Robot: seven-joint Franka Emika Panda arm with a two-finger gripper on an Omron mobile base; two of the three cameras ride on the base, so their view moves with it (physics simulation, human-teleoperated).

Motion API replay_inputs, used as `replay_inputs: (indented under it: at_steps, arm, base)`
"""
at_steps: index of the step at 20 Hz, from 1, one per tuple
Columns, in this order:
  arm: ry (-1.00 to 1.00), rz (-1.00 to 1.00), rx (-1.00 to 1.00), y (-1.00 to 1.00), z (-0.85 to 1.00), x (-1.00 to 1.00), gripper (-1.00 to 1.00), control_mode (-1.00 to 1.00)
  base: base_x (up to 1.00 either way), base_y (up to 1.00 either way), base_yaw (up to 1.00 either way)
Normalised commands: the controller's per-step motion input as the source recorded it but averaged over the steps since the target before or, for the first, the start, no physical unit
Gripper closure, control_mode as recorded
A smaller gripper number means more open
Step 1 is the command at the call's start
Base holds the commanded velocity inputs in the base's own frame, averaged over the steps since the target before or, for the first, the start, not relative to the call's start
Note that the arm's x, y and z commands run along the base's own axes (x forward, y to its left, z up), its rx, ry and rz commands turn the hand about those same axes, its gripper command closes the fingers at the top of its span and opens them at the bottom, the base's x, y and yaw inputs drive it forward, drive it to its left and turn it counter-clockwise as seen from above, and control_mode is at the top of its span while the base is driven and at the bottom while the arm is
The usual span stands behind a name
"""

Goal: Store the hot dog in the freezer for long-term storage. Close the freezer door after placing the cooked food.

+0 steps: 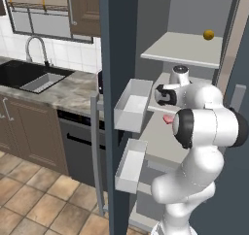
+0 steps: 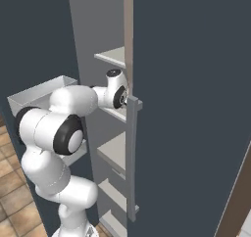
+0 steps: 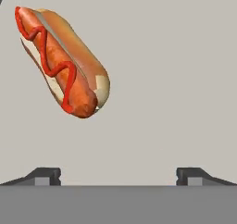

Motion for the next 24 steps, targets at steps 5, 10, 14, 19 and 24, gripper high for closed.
replay_inputs:
  at_steps: [5, 10, 14, 19, 24]
  arm:
    - [0.00, 0.00, 0.00, 0.11, 0.08, -0.51, -1.00, -1.00]
    - [0.00, 0.01, 0.00, 0.28, 0.12, -0.51, -1.00, -1.00]
    - [0.00, 0.01, 0.00, 0.24, 0.13, -0.49, -1.00, -1.00]
    - [0.00, 0.03, 0.00, 0.11, 0.15, -0.58, -1.00, -1.00]
    - [0.00, 0.04, 0.00, 0.05, 0.26, -0.67, -1.00, -1.00]
  base:
    - [0.00, 0.00, 0.00]
    - [0.00, 0.00, 0.00]
    - [0.00, 0.00, 0.00]
    - [0.00, 0.00, 0.00]
    - [0.00, 0.00, 0.00]
